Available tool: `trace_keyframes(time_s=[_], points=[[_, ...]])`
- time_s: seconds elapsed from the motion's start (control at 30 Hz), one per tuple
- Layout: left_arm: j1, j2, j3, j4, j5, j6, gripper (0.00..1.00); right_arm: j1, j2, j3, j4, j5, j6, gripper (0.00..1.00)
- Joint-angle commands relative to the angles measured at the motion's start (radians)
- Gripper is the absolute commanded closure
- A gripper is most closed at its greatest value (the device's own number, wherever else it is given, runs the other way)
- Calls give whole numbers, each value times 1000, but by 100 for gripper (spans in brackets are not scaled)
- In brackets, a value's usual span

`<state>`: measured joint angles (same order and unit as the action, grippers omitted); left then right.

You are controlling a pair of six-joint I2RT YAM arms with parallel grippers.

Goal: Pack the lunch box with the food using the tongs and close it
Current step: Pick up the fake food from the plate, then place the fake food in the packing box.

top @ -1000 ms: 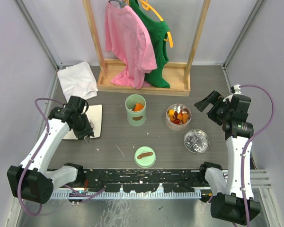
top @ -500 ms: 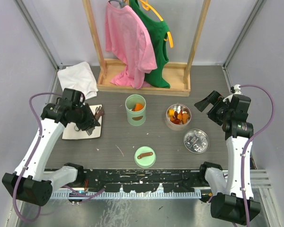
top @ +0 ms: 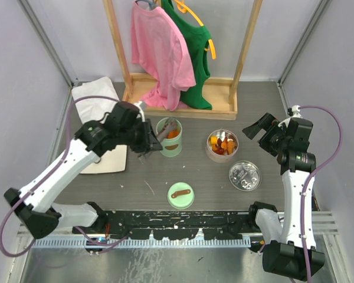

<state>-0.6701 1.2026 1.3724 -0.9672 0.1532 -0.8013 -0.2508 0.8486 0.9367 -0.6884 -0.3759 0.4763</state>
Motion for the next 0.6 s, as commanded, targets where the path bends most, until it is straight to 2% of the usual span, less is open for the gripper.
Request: trace_keyframes(time_s=[0.0, 0.23, 0.57], points=[[-141, 121, 94, 151, -39, -6, 79, -3, -16, 20, 33, 10, -4, 0], [-279, 344, 226, 199, -60, 46, 79, -3, -16, 30, 23, 25, -18, 0], [-328, 616, 460, 174, -78, 132, 78, -4, -18, 32, 19, 35, -27, 0]])
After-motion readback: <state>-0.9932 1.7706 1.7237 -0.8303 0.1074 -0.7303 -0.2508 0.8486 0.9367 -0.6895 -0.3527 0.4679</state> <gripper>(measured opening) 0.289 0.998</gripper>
